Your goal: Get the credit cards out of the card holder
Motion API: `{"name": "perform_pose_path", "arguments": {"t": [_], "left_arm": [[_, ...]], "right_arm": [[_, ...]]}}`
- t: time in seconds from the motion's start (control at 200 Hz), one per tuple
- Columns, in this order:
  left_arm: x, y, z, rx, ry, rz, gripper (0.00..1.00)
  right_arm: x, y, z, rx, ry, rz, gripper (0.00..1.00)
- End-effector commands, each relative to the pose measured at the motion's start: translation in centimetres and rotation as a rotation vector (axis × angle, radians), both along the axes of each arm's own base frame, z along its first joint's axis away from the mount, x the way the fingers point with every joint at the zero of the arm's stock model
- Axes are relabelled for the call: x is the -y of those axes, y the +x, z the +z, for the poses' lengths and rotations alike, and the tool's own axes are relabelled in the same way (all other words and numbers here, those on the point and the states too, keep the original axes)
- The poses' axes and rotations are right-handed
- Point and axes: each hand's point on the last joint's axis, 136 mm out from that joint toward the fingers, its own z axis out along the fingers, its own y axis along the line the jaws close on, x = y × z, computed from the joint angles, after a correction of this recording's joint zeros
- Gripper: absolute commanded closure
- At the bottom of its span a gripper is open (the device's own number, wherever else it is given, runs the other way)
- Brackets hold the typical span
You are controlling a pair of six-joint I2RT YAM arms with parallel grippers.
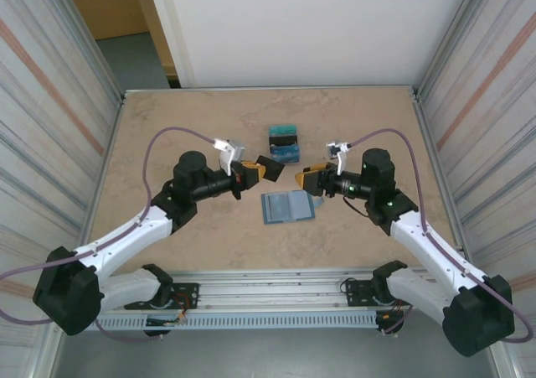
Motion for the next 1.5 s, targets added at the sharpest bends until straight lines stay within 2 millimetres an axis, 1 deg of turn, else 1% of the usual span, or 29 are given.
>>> {"name": "perform_pose_path", "arguments": {"t": [0.0, 0.075, 0.16, 0.266, 0.371, 0.486, 0.687, 0.742, 0.772, 0.852, 0.932, 1.057, 1.077, 1.143, 1.208, 1.273, 1.338, 1.438, 1.498], "left_arm": [[-0.4, 0.1, 3.9, 0.042, -0.144, 0.031, 1.0], [-0.4, -0.2, 4.6, 0.039, -0.184, 0.021, 1.0], [-0.4, -0.3, 5.2, 0.036, -0.214, 0.017, 1.0], [-0.4, -0.4, 5.4, 0.033, -0.229, 0.011, 1.0], [-0.3, -0.6, 5.8, 0.037, -0.242, -0.004, 1.0], [-0.2, -0.8, 6.0, 0.032, -0.254, -0.018, 1.0], [0.0, -1.2, 6.3, 0.029, -0.266, -0.04, 1.0], [0.0, -1.3, 6.2, 0.027, -0.267, -0.04, 1.0], [0.0, -1.3, 6.3, 0.027, -0.269, -0.041, 1.0], [0.0, -1.3, 6.1, 0.024, -0.268, -0.039, 1.0], [0.0, -1.2, 6.0, 0.022, -0.266, -0.037, 1.0], [0.1, -1.2, 5.7, 0.018, -0.248, -0.039, 1.0], [0.2, -1.2, 5.8, 0.022, -0.243, -0.042, 0.97], [0.1, -1.3, 5.8, 0.034, -0.212, -0.045, 0.82], [-0.2, -1.6, 6.1, 0.065, -0.163, -0.043, 0.64], [-0.7, -1.9, 6.5, 0.112, -0.101, -0.032, 0.52], [-1.3, -2.5, 7.3, 0.175, -0.031, -0.034, 0.43], [-1.7, -3.7, 8.3, 0.257, 0.094, -0.084, 0.39], [-1.7, -4.6, 8.3, 0.273, 0.162, -0.137, 0.36]], "right_arm": [[-1.5, 0.5, 2.8, 0.055, 0.117, 0.033, 0.43], [-2.5, 0.5, 3.0, 0.057, 0.131, 0.077, 0.43], [-3.8, 0.3, 3.6, 0.074, 0.142, 0.127, 0.44], [-4.8, 0.2, 4.6, 0.102, 0.154, 0.173, 0.44], [-5.2, 0.2, 5.5, 0.127, 0.167, 0.194, 0.45], [-5.6, 0.5, 5.7, 0.128, 0.172, 0.204, 0.44], [-6.0, 0.4, 6.3, 0.14, 0.209, 0.235, 0.48], [-6.0, 0.2, 6.5, 0.145, 0.215, 0.243, 0.52], [-6.0, 0.1, 6.6, 0.149, 0.216, 0.248, 0.56], [-6.0, -0.1, 6.9, 0.156, 0.219, 0.255, 0.75], [-5.9, -0.3, 6.9, 0.157, 0.218, 0.259, 0.9], [-5.8, -0.6, 6.7, 0.157, 0.193, 0.274, 0.99], [-5.8, -0.6, 6.7, 0.157, 0.186, 0.274, 1.0], [-5.7, -0.7, 6.5, 0.157, 0.16, 0.274, 1.0], [-5.5, -0.9, 6.3, 0.16, 0.128, 0.269, 1.0], [-5.2, -1.1, 5.9, 0.154, 0.085, 0.261, 1.0], [-4.9, -1.5, 5.6, 0.156, 0.046, 0.263, 1.0], [-4.4, -2.4, 5.3, 0.164, -0.009, 0.282, 1.0], [-4.2, -2.9, 5.1, 0.166, -0.035, 0.295, 1.0]]}}
